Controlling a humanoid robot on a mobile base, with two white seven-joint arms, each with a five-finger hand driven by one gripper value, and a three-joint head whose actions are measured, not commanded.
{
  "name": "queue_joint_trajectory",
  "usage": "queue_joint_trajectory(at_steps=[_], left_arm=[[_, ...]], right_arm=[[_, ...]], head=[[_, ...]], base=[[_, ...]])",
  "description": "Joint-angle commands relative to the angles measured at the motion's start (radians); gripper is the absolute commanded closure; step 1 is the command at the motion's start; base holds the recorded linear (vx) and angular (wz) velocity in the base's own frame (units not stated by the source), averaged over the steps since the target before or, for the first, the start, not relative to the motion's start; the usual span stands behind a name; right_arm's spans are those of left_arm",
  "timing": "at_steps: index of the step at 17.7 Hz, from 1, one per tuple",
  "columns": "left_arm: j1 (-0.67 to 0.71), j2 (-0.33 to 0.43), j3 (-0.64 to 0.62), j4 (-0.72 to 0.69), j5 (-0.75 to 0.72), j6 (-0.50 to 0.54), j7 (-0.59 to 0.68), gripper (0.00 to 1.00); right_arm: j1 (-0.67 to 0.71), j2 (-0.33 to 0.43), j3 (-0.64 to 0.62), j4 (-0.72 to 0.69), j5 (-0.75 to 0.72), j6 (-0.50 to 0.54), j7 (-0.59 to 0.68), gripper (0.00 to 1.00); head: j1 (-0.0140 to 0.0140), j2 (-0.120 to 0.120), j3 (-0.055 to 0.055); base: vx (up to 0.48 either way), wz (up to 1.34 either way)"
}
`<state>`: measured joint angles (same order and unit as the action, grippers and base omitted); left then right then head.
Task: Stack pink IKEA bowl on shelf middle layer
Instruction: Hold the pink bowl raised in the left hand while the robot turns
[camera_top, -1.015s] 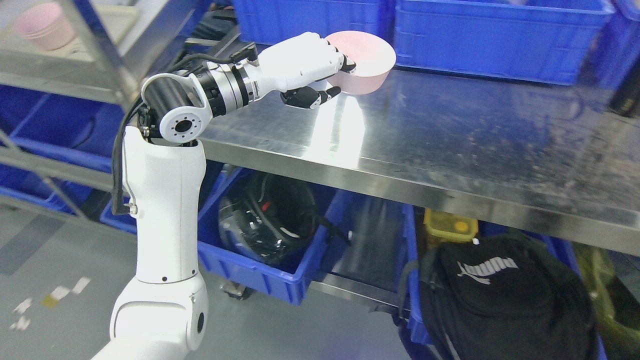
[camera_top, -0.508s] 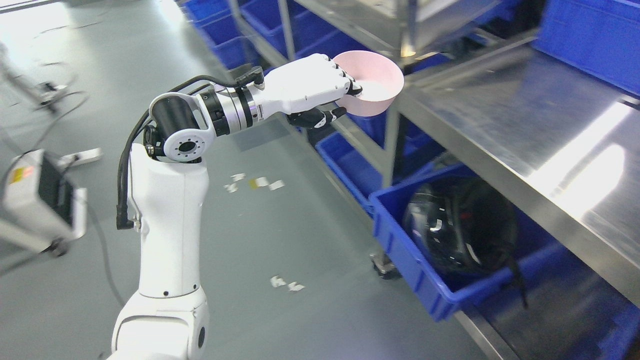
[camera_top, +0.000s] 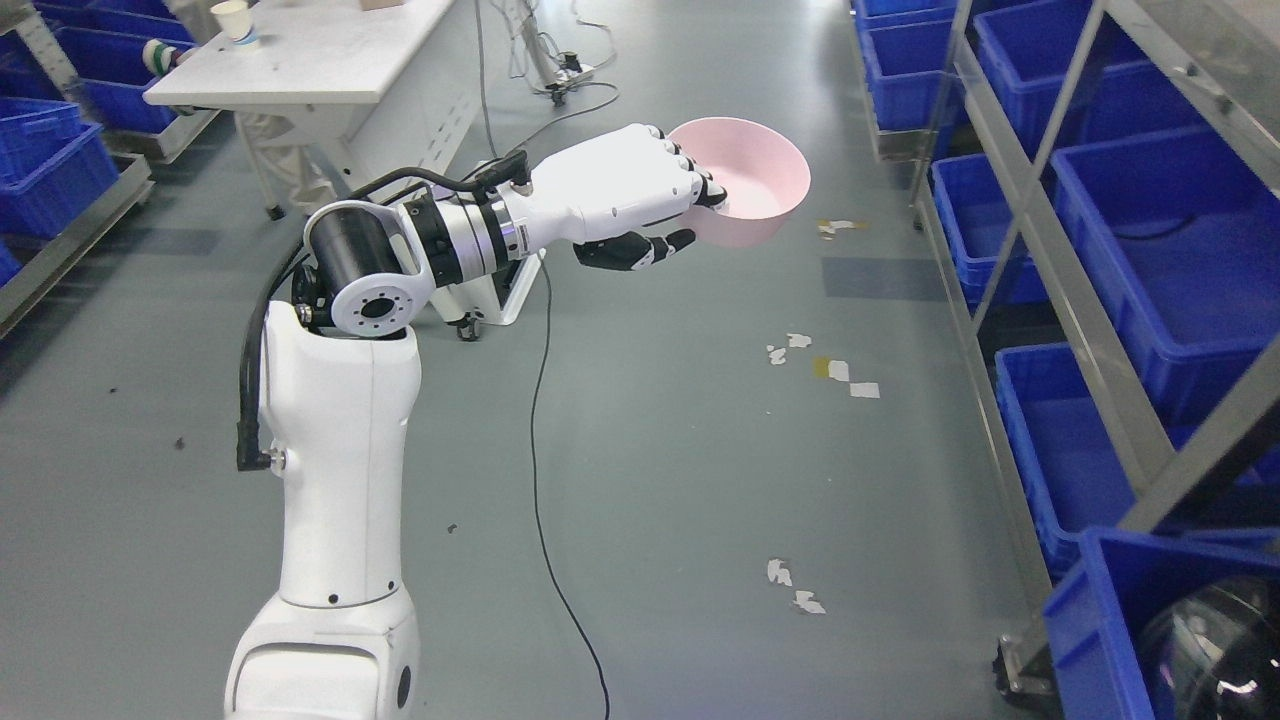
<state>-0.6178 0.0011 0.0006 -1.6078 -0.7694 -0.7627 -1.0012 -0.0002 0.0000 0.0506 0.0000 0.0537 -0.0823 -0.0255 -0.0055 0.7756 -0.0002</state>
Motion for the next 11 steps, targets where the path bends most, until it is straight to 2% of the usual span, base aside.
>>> queue_joint_trajectory(at_steps=[1,7,11], left_arm=[[0.004,0.016,0.032,-0.006,0.002,0.01,0.001,0.98],[0.004,0.016,0.036,-0.006,0.004,0.013,0.003,0.98],[0.004,0.016,0.041,-0.006,0.004,0.013,0.001,0.98]], right_arm=[[0.023,-0.017,0.0,-0.017,0.0,-0.001,-0.001,0.0],[0.023,-0.017,0.0,-0.017,0.0,-0.001,-0.001,0.0],[0.023,-0.017,0.0,-0.017,0.0,-0.001,-0.001,0.0]], head=[[0.0,0.0,0.0],[0.0,0.0,0.0],[0.0,0.0,0.0]], base=[[0.156,0.5],[0.224,0.33],[0.309,-0.07]])
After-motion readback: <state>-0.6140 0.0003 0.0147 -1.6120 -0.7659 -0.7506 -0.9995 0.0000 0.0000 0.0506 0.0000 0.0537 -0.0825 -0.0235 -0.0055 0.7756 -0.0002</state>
